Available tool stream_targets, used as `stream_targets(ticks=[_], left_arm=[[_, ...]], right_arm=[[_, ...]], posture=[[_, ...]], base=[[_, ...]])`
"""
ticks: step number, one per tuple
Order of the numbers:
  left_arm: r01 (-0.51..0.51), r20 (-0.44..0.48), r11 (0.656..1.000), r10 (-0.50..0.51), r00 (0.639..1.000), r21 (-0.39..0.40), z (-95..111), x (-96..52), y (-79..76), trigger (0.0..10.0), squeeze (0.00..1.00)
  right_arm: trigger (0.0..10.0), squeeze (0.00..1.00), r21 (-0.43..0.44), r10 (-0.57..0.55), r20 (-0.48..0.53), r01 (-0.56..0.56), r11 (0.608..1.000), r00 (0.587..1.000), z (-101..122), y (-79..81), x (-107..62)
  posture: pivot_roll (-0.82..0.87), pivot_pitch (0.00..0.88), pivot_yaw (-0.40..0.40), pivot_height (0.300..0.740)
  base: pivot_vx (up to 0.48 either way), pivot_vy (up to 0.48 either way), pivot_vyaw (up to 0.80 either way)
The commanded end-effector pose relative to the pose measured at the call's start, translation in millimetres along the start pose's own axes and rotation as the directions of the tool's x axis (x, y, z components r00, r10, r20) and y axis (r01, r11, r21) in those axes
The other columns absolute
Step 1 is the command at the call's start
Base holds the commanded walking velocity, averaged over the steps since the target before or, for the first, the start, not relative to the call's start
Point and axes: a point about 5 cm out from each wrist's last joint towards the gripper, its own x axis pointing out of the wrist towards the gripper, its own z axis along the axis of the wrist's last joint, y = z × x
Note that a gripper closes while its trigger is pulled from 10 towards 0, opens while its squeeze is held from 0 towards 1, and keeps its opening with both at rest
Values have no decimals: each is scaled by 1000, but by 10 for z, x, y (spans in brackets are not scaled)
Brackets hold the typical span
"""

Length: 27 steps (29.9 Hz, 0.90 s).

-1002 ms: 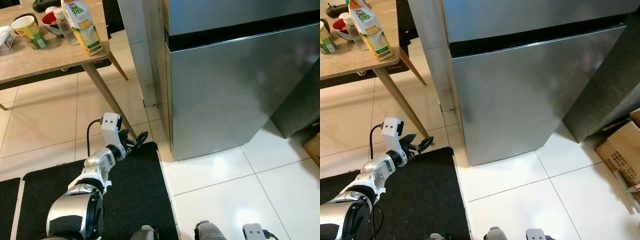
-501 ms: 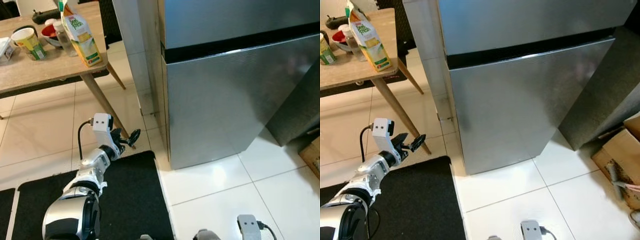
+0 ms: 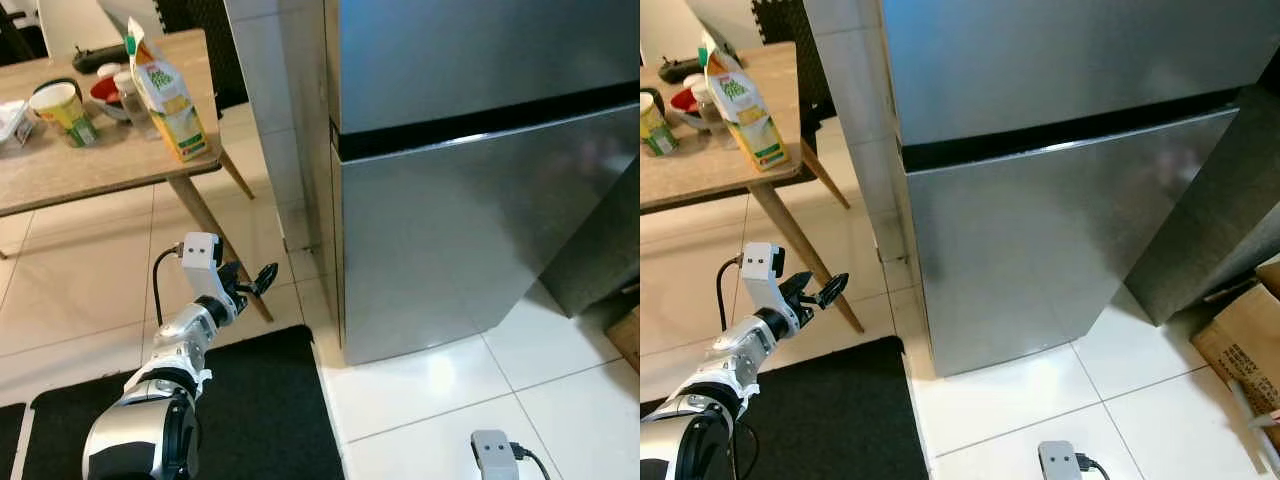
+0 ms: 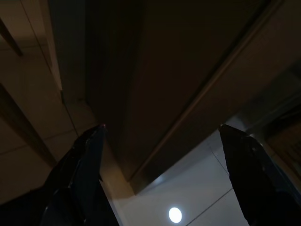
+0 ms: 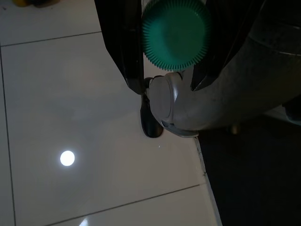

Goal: Restocking fridge

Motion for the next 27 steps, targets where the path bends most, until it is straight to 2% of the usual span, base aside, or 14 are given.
stream_targets(ticks=[1, 13, 16, 20, 23, 27], left_arm=[[7, 4, 1000, -7, 1000, -2, -37, -10, -19, 10000, 0], [85, 16, 996, -85, 996, 26, -24, 83, -178, 10000, 0], [105, 9, 994, -105, 994, 26, -40, 113, -234, 10000, 0], [179, -11, 982, -179, 984, 57, -96, 131, -344, 10000, 0], [220, -32, 973, -219, 975, 74, -148, 149, -428, 10000, 0], [277, -18, 960, -276, 961, 41, -150, 190, -530, 10000, 0]], right_arm=[[10000, 0, 4, 18, -36, -18, 1000, 999, -82, 64, -1], [10000, 0, -2, 19, -32, -19, 1000, 999, -59, 61, 4], [10000, 0, -2, 21, -33, -22, 1000, 999, -66, 69, 3], [10000, 0, -1, 22, -35, -22, 1000, 999, -76, 73, 2], [10000, 0, -1, 21, -38, -21, 1000, 999, -87, 70, -1], [10000, 0, 2, 20, -40, -20, 1000, 999, -100, 67, -5]], posture=[[-122, 80, 89, 740], [-117, 77, 89, 740], [-118, 78, 90, 740], [-118, 79, 92, 740], [-119, 79, 92, 740], [-124, 80, 92, 740]], base=[[341, 0, 0], [340, 0, 0], [0, 0, 0], [0, 0, 0], [0, -472, 0], [0, 0, 0]])
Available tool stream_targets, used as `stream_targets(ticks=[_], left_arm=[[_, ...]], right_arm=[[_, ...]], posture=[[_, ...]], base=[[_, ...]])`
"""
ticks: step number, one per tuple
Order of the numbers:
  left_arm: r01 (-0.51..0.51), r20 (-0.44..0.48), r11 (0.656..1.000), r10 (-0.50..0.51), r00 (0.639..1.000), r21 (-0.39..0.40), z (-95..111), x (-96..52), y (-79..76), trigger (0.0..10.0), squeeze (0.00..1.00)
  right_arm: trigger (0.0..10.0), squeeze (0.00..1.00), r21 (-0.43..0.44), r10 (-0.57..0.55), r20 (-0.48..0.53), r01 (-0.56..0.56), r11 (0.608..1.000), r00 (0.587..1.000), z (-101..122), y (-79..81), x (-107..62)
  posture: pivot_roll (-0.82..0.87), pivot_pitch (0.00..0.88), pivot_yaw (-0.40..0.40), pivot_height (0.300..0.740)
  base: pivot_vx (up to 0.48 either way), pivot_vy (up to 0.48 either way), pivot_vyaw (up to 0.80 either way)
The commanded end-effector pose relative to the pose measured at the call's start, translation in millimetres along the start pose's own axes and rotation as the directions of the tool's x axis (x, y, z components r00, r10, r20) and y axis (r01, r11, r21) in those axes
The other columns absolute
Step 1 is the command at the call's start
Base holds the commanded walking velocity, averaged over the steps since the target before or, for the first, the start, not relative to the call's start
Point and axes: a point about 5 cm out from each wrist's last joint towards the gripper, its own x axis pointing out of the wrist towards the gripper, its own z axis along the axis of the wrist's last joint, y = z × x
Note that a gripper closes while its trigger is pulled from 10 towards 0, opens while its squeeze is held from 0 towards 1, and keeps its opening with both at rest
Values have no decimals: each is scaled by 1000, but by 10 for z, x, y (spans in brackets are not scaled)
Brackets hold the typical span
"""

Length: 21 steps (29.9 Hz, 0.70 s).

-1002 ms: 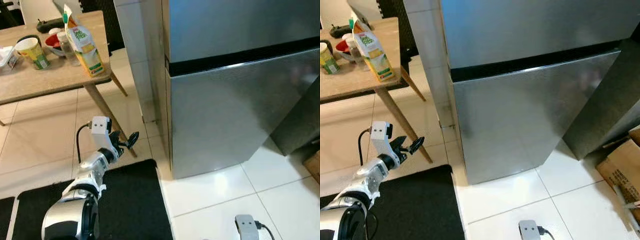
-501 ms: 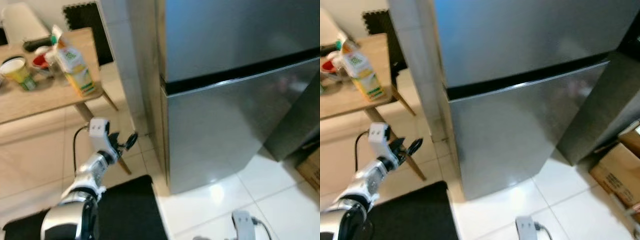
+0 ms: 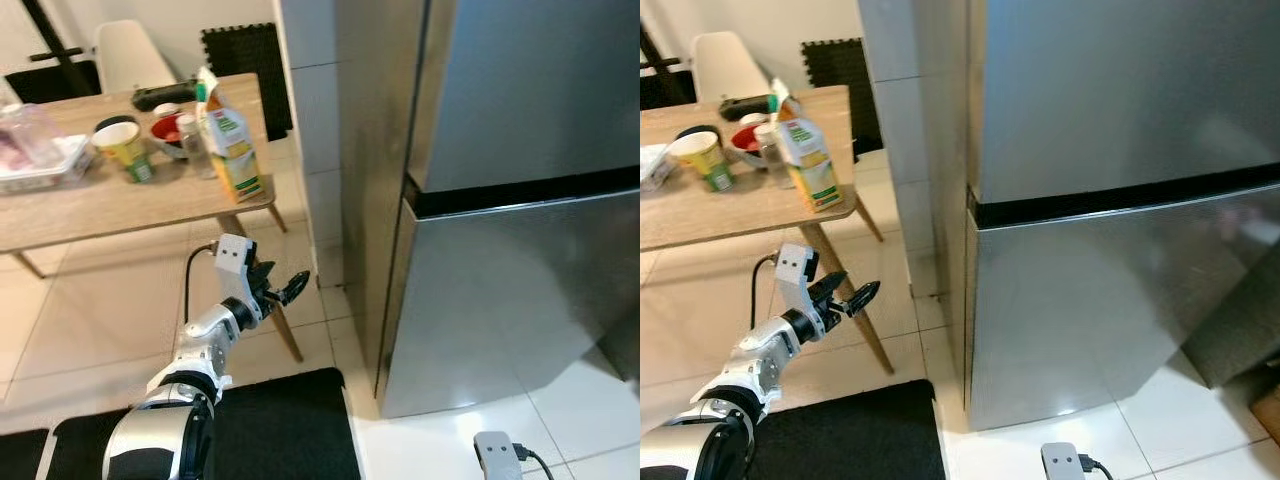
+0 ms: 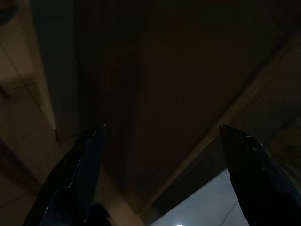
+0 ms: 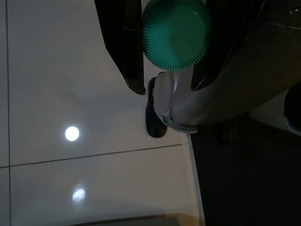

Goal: Restocking fridge

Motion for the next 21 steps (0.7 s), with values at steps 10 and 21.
stream_targets(ticks=[10, 21], left_arm=[[372, 145, 927, -362, 921, -52, 376, 59, -149, 10000, 0], [759, -33, 647, -759, 651, 73, 708, 7, -383, 10000, 0]], right_arm=[[10000, 0, 11, 39, -24, -39, 999, 999, -93, 104, -2], [10000, 0, -1, 43, -33, -43, 999, 999, -136, 101, -13]], posture=[[-124, 90, 89, 740], [-131, 130, 85, 740]], base=[[0, 0, 0], [0, 0, 0]])
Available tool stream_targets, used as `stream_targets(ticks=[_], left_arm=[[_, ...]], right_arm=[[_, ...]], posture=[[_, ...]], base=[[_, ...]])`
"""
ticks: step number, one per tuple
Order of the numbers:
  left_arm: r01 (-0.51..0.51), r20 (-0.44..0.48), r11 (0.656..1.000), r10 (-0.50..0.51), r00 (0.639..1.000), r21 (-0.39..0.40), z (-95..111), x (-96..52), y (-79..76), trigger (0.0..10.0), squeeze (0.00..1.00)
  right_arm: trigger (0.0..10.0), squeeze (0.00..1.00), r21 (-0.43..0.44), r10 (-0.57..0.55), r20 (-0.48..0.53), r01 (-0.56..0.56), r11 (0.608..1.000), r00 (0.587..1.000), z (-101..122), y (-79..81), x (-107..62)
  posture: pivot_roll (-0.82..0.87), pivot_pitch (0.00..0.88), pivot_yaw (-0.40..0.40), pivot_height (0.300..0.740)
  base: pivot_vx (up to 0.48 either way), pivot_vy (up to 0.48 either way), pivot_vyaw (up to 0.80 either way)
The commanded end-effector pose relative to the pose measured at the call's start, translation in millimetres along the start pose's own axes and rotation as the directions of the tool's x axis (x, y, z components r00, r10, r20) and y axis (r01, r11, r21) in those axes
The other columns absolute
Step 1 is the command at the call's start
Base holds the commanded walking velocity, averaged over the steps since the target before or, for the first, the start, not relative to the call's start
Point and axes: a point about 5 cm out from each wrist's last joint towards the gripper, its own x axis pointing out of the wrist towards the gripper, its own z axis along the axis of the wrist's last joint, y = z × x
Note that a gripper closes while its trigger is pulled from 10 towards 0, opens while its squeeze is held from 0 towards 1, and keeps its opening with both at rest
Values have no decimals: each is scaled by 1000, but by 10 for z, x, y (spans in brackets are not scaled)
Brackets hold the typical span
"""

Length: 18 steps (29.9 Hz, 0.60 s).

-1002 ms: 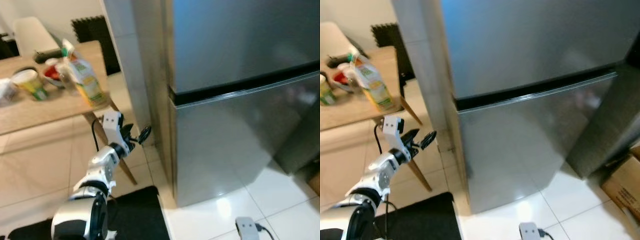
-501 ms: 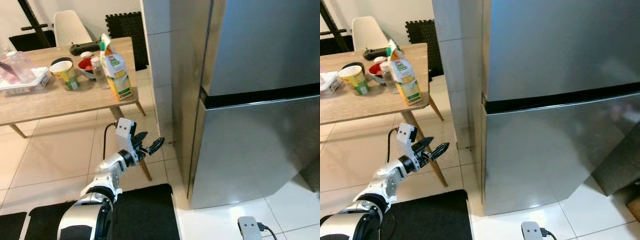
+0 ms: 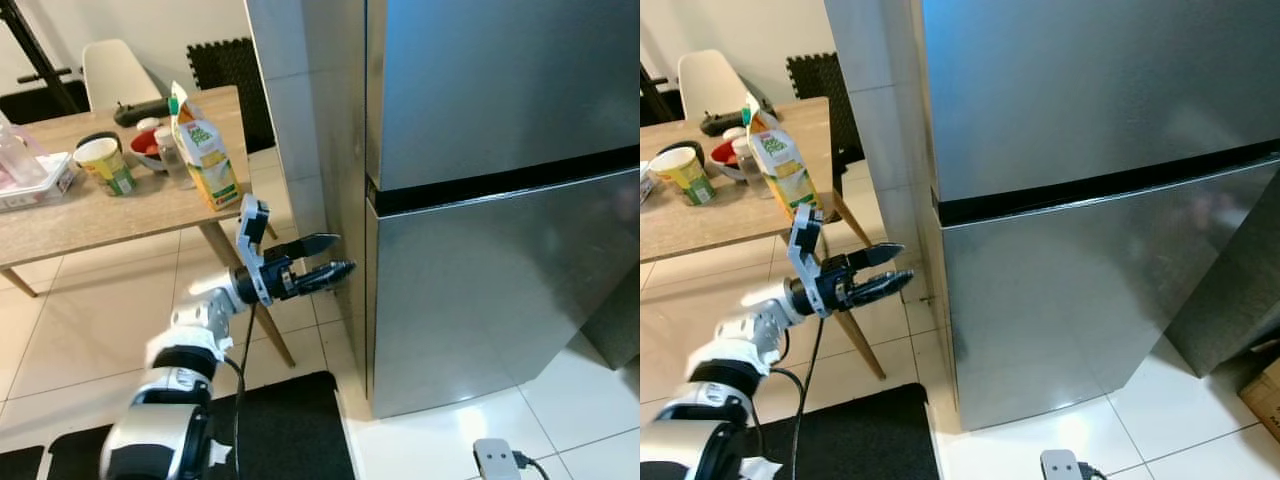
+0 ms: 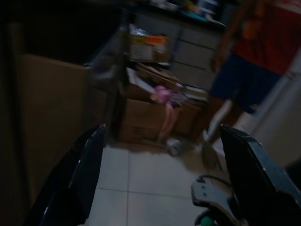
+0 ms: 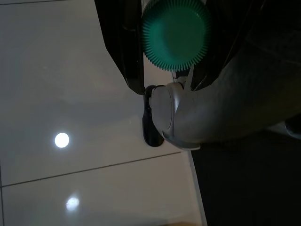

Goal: Restocking fridge

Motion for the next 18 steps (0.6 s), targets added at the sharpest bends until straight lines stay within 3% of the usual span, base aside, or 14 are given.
stream_targets(ticks=[1, 5, 9, 14, 18], left_arm=[[-2, -75, 1000, 5, 997, 27, -23, 23, 33, 10000, 0], [-36, -140, 996, 48, 989, 85, -45, 139, 99, 10000, 0], [-193, -104, 967, 212, 972, 168, 54, 257, 225, 10000, 0], [-296, -37, 937, 307, 951, 185, 181, 329, 302, 10000, 0], [-291, -16, 939, 299, 954, 180, 200, 458, 315, 10000, 0]], right_arm=[[10000, 0, -9, 31, -10, -32, 999, 999, -40, 64, 2], [10000, 0, -14, 31, -16, -32, 999, 999, -92, 42, -16], [10000, 0, -11, 24, -24, -24, 1000, 999, -171, -5, -46], [10000, 0, -4, 16, -32, -16, 1000, 999, -250, -36, -75], [10000, 0, 1, 14, -40, -14, 1000, 999, -315, -37, -95]], posture=[[-137, 147, 84, 740], [-154, 172, 84, 740], [-185, 206, 88, 740], [-195, 225, 90, 740], [-200, 246, 97, 740]], base=[[0, 0, 0], [0, 0, 0], [0, 0, 0], [0, 0, 0], [0, 0, 0]])
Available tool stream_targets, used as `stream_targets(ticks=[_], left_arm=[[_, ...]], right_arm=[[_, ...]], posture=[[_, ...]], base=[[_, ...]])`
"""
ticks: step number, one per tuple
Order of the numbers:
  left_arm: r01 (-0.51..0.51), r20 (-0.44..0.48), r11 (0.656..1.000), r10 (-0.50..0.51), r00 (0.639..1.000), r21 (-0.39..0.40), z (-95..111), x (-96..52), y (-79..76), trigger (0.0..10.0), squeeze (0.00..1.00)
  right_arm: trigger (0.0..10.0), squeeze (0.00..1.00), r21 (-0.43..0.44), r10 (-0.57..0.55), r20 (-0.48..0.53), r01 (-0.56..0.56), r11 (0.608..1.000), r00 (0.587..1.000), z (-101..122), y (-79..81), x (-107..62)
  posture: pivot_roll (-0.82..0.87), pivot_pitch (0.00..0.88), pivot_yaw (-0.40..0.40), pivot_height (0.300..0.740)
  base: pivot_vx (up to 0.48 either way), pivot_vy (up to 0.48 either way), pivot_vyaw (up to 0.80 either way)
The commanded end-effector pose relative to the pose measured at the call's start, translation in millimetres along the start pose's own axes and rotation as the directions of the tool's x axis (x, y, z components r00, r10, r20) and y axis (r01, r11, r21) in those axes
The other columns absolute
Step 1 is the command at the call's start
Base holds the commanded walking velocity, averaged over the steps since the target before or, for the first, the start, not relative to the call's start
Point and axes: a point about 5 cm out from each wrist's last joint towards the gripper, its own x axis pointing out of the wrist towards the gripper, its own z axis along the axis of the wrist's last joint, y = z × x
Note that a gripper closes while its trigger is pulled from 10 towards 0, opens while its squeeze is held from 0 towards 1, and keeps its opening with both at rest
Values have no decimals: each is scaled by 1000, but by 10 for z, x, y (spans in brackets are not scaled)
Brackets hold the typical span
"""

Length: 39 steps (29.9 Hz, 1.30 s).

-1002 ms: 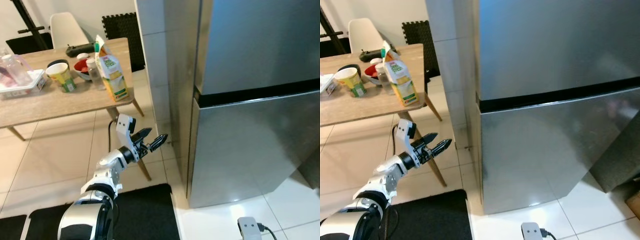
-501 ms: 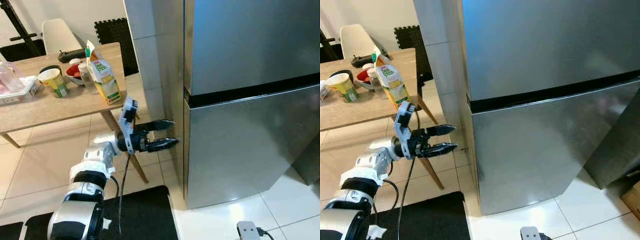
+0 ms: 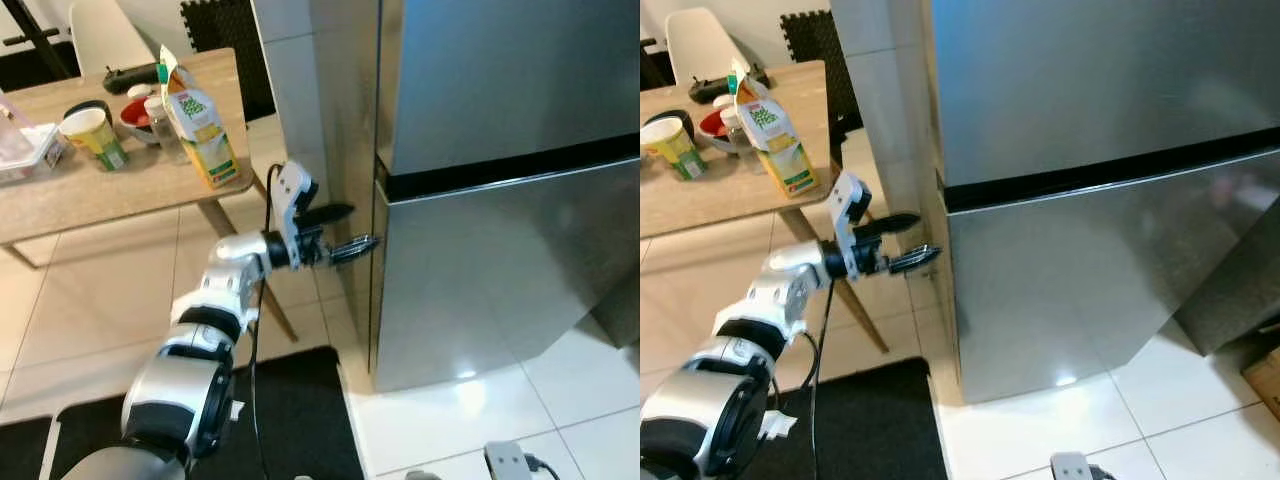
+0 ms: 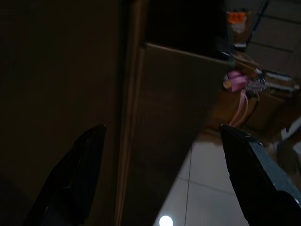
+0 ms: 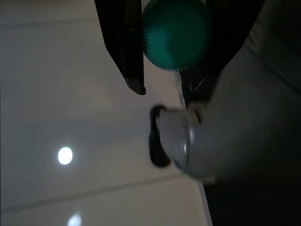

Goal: Restocking fridge

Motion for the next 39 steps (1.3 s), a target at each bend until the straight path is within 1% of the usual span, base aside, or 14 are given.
stream_targets(ticks=[1, 11, 17, 19, 24, 25, 26, 29, 31, 32, 34, 36, 38, 39], left_arm=[[-1, -7, 1000, 1, 1000, -11, -56, 13, -20, 10000, 0], [172, -7, 985, -172, 985, 3, -30, 353, -233, 10000, 0], [161, 19, 986, -162, 987, 50, 83, 455, -237, 10000, 0], [112, 34, 990, -115, 993, 81, 160, 492, -202, 10000, 0], [132, 45, 989, -135, 990, 68, 184, 524, -218, 10000, 0], [303, 56, 951, -306, 950, 57, 184, 599, -371, 10000, 0], [448, 55, 892, -451, 891, 55, 177, 643, -506, 10000, 0], [493, 52, 869, -495, 867, 53, 171, 651, -548, 10000, 0], [597, 40, 800, -599, 800, 49, 169, 650, -645, 10000, 0], [597, 40, 800, -599, 800, 49, 169, 650, -645, 10000, 0], [673, 31, 738, -674, 738, 41, 168, 641, -728, 10000, 0], [695, 22, 718, -696, 718, 39, 158, 629, -766, 10000, 0], [695, 22, 718, -696, 718, 39, 158, 629, -766, 10000, 0], [717, 14, 696, -718, 696, 30, 142, 608, -814, 10000, 0]], right_arm=[[10000, 0, 6, 36, -46, -36, 999, 998, -139, 100, -14], [10000, 0, 28, 28, -25, -28, 999, 999, -147, 88, -25], [10000, 0, 33, 24, -23, -23, 999, 999, -154, 77, -30], [10000, 0, 34, 23, -22, -23, 999, 999, -155, 78, -31], [10000, 0, 35, 23, -21, -22, 999, 1000, -159, 79, -32], [10000, 0, 37, 22, -23, -22, 999, 999, -167, 82, -34], [10000, 0, 39, 22, -23, -21, 999, 1000, -165, 82, -33], [10000, 0, 40, 21, -23, -20, 999, 1000, -163, 82, -32], [10000, 0, 39, 19, -21, -19, 999, 1000, -150, 78, -29], [10000, 0, 39, 19, -21, -19, 999, 1000, -150, 78, -29], [10000, 0, 38, 17, -19, -16, 999, 1000, -131, 69, -24], [10000, 0, 38, 16, -16, -15, 999, 1000, -117, 65, -20], [10000, 0, 38, 16, -16, -15, 999, 1000, -117, 65, -20], [10000, 0, 38, 15, -14, -14, 999, 1000, -102, 65, -16]], posture=[[-200, 246, 97, 740], [-237, 274, 114, 740], [-241, 277, 116, 740], [-241, 278, 118, 740], [-240, 279, 119, 740], [-243, 273, 118, 740], [-242, 272, 119, 740], [-242, 270, 118, 740], [-240, 261, 119, 740], [-240, 261, 119, 740], [-238, 254, 121, 740], [-235, 249, 121, 740], [-235, 249, 121, 740], [-234, 243, 121, 740]], base=[[0, 0, 0], [0, 0, 0], [0, 0, 0], [0, 0, 0], [0, 0, 0], [0, 0, 0], [0, 0, 0], [0, 0, 0], [0, 0, 0], [0, 0, 0], [0, 0, 0], [0, 0, 0], [0, 0, 0], [0, 0, 0]])
